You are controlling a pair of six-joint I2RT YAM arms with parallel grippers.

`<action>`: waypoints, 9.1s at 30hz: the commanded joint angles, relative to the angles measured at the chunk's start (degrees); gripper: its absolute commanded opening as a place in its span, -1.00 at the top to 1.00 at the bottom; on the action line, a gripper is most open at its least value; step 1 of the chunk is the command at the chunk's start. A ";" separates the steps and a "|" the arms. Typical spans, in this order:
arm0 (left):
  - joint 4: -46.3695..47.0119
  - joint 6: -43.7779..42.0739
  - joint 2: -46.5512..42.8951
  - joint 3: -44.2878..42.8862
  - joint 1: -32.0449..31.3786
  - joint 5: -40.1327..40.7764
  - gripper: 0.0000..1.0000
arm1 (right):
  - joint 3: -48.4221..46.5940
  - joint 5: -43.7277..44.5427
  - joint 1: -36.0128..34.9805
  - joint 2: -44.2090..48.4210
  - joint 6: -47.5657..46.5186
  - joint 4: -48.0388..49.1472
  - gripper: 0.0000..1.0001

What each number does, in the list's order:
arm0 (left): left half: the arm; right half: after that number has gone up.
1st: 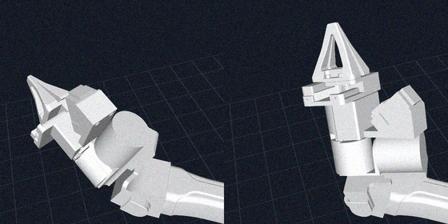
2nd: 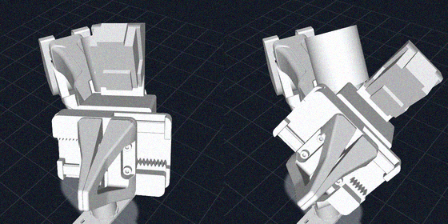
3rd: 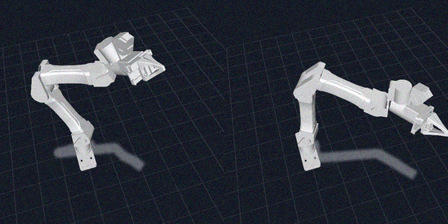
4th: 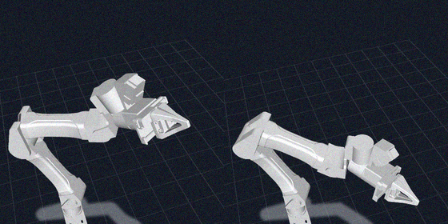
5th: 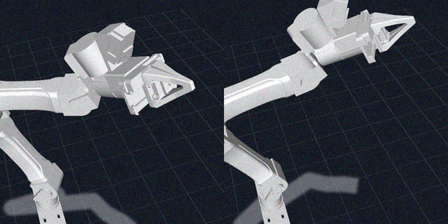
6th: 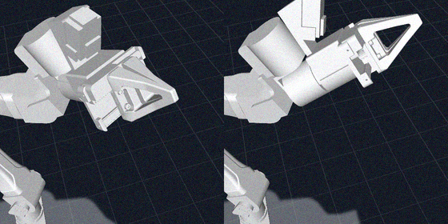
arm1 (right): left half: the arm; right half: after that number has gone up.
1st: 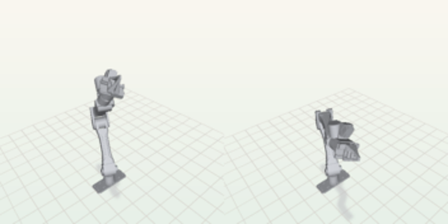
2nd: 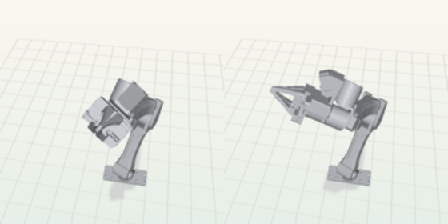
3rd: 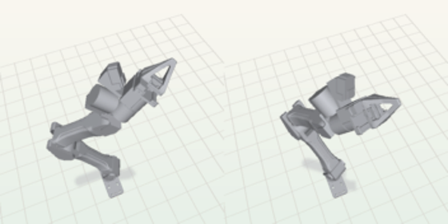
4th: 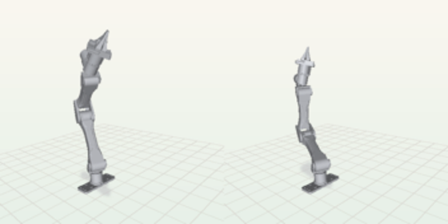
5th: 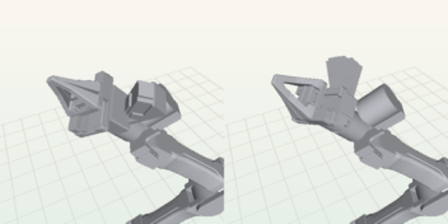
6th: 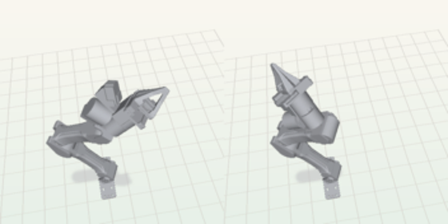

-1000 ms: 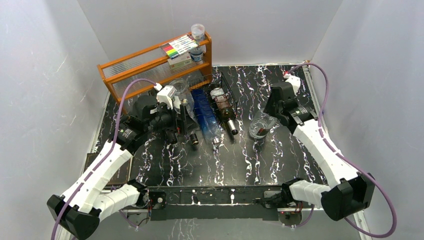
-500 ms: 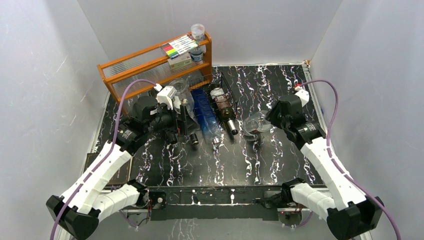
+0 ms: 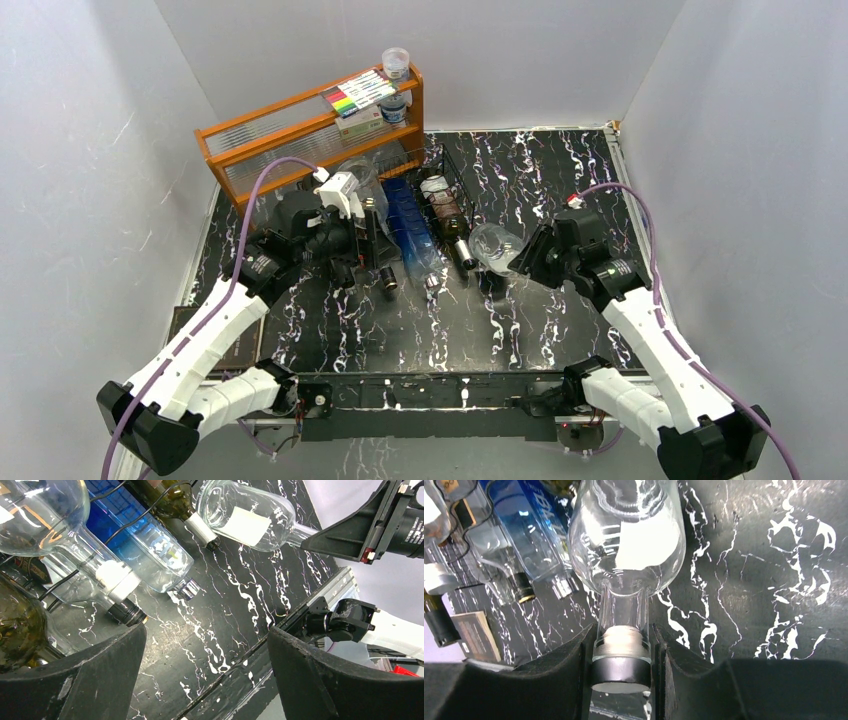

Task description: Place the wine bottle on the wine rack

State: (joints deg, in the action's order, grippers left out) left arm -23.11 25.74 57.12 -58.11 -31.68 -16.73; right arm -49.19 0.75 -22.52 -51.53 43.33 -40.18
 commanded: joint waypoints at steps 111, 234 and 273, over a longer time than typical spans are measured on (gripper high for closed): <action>-6.30 -6.21 -1.55 -2.66 -0.31 13.25 -0.91 | 21.88 24.07 -15.29 -16.28 -6.95 41.33 1.00; -18.80 -9.94 -7.18 -11.79 -0.31 23.91 -0.96 | -26.69 8.93 -22.46 -44.41 -7.17 43.57 -0.57; -33.13 -15.17 -21.71 -33.92 -0.30 46.12 -0.96 | -32.72 36.35 -22.38 11.89 -18.02 -5.58 -0.96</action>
State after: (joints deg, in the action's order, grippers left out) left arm -54.30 12.58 33.71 -90.30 -31.75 27.73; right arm -80.62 36.49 -45.01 -39.35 26.70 -44.47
